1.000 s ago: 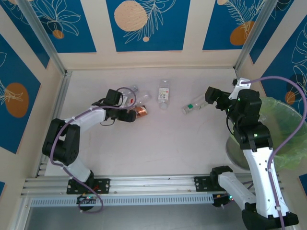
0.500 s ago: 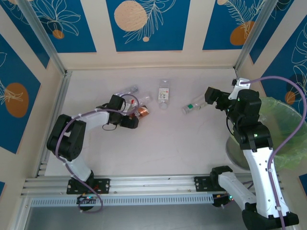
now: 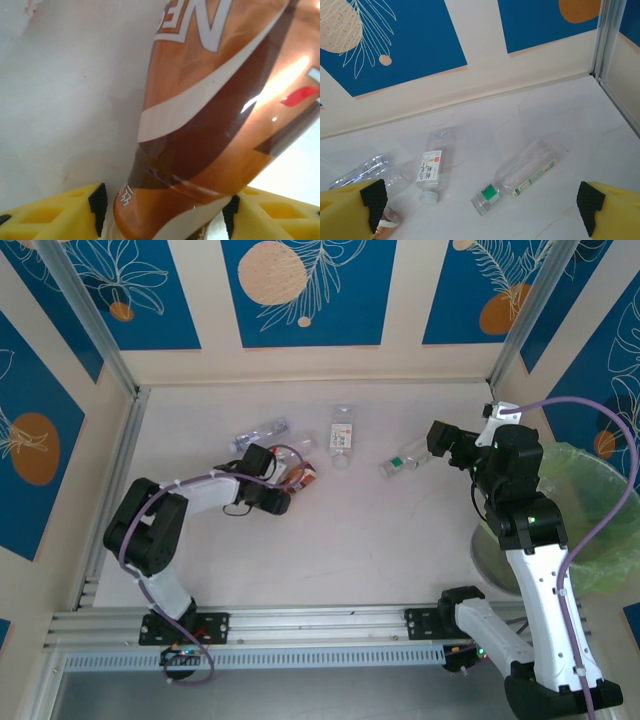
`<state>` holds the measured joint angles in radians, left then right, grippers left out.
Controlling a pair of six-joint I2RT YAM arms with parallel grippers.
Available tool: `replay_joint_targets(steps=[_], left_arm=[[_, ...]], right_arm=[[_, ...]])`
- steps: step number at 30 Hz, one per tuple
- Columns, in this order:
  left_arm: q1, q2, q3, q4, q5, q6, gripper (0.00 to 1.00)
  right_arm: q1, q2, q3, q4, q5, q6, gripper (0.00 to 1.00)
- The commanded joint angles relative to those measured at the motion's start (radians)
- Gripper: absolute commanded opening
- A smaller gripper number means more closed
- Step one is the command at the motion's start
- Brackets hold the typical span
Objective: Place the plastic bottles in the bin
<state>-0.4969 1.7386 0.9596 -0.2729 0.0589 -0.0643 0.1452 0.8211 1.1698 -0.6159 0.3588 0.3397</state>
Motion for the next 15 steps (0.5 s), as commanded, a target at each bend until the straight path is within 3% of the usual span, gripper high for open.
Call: replay_joint_targets(steps=[1, 9, 13, 15], left_arm=[[-0.041, 0.038, 0.009, -0.031, -0.004, 0.018, 0.59], [-0.104, 0.055, 0.011, -0.044, -0.070, 0.030, 0.44], [-0.123, 0.039, -0.004, -0.027, -0.047, 0.048, 0.29], [-0.126, 0.026, -0.014, -0.013, -0.039, 0.047, 0.27]], right_arm=[[0.010, -0.016, 0.014, -0.002, 0.024, -0.019, 1.00], [0.010, -0.015, 0.009, 0.005, 0.028, -0.022, 1.00], [0.011, -0.008, 0.010, 0.008, 0.019, -0.020, 1.00], [0.010, -0.002, 0.011, 0.008, 0.011, -0.021, 1.00]])
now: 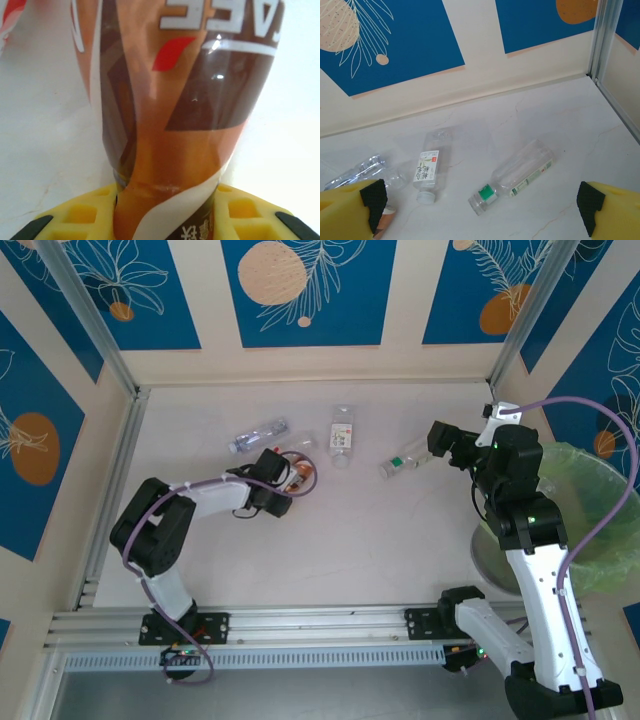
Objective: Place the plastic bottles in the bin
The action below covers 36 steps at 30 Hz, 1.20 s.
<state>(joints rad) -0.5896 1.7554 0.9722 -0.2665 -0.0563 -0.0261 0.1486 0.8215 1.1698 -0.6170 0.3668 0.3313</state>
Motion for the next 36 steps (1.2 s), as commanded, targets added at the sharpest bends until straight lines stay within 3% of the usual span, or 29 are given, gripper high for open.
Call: replay_joint_targets(steps=[1, 14, 22, 30, 36], left_arm=[[-0.036, -0.001, -0.034, -0.009, 0.079, 0.009, 0.26], [-0.045, -0.036, -0.040, 0.041, 0.129, -0.004, 0.00], [-0.059, -0.083, -0.031, 0.089, 0.188, -0.048, 0.00], [-0.064, -0.165, -0.059, 0.278, 0.374, -0.177, 0.00], [-0.081, -0.223, -0.044, 0.398, 0.485, -0.271, 0.00]], right_arm=[[0.008, 0.001, 0.012, 0.010, -0.003, -0.014, 1.00], [0.026, 0.032, 0.010, 0.045, -0.132, -0.019, 1.00], [0.067, 0.060, -0.002, 0.065, -0.223, -0.013, 1.00], [0.147, 0.111, -0.074, 0.158, -0.258, 0.088, 1.00], [0.156, 0.170, -0.053, 0.200, -0.451, 0.266, 1.00]])
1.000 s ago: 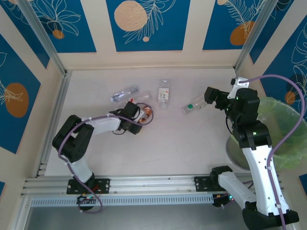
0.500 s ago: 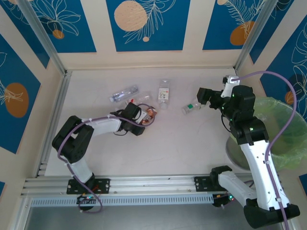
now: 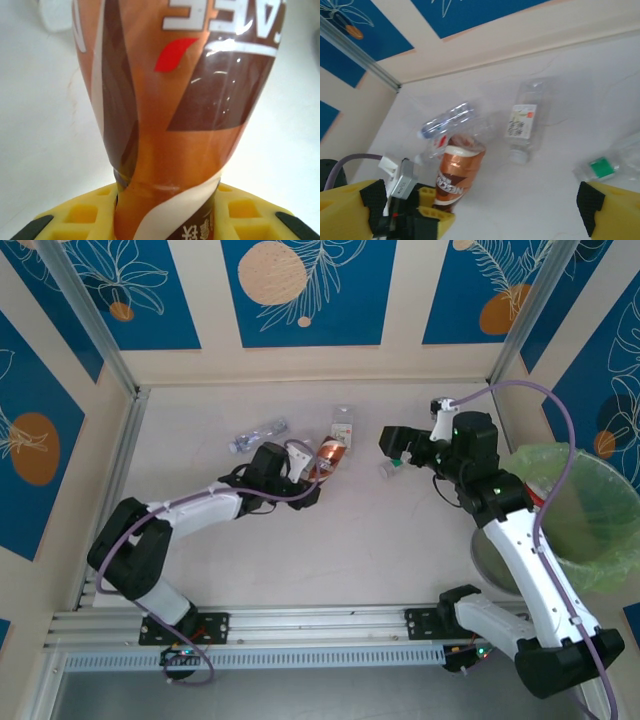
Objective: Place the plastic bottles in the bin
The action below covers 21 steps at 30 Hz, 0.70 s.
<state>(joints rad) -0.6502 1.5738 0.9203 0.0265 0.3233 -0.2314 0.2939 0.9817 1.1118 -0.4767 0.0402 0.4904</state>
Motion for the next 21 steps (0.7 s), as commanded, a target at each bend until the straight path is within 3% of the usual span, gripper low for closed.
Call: replay_joint_targets(steps=[1, 8, 14, 21], left_arm=[[-0.027, -0.050, 0.015, 0.116, 0.113, -0.072, 0.00], [-0.075, -0.068, 0.089, 0.127, 0.179, -0.057, 0.00], [-0.109, -0.073, 0.104, 0.186, 0.227, -0.072, 0.00], [-0.142, -0.071, 0.125, 0.196, 0.229, -0.071, 0.00]], right_arm=[[0.015, 0.022, 0.008, 0.062, -0.139, 0.116, 1.00], [0.032, 0.097, 0.022, 0.074, -0.239, 0.141, 1.00], [0.053, 0.135, 0.049, 0.058, -0.181, 0.153, 1.00], [0.059, 0.193, 0.098, 0.032, -0.253, 0.137, 0.96]])
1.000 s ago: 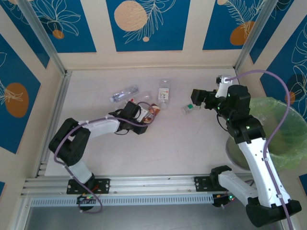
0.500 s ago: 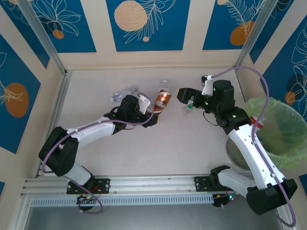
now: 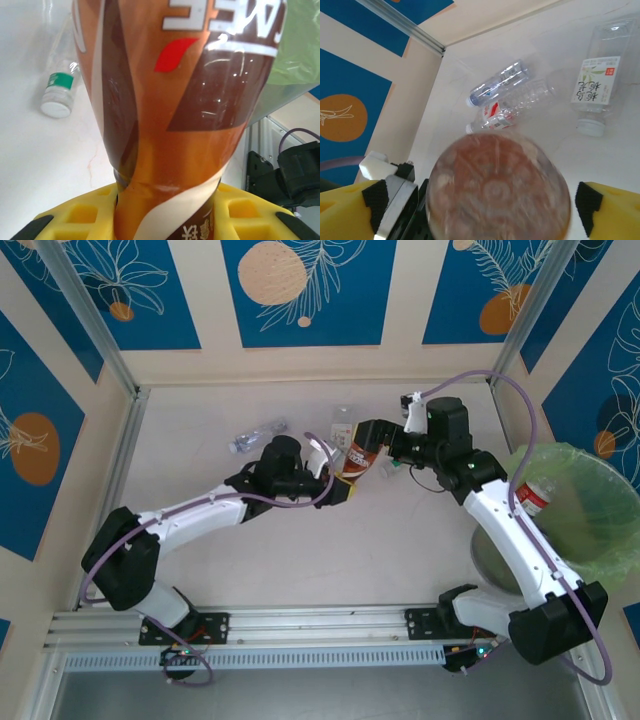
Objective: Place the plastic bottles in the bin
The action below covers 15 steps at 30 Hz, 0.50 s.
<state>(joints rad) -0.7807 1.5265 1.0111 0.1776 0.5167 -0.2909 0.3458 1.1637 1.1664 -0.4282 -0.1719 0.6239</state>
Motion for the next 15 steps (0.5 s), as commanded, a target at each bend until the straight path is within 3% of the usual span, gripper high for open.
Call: replay_joint_targets(steps=[1, 9, 15], left_arm=[[-0.012, -0.023, 0.039, 0.041, 0.036, -0.010, 0.00], [-0.019, -0.028, 0.049, 0.031, 0.018, -0.006, 0.00], [-0.025, -0.028, 0.061, 0.015, 0.005, 0.001, 0.00]], right_arm=[[0.007, 0.015, 0.050, -0.026, -0.040, -0.002, 0.93], [0.009, 0.014, 0.048, -0.054, -0.037, -0.025, 0.75], [0.015, 0.010, 0.042, -0.055, -0.032, -0.052, 0.70]])
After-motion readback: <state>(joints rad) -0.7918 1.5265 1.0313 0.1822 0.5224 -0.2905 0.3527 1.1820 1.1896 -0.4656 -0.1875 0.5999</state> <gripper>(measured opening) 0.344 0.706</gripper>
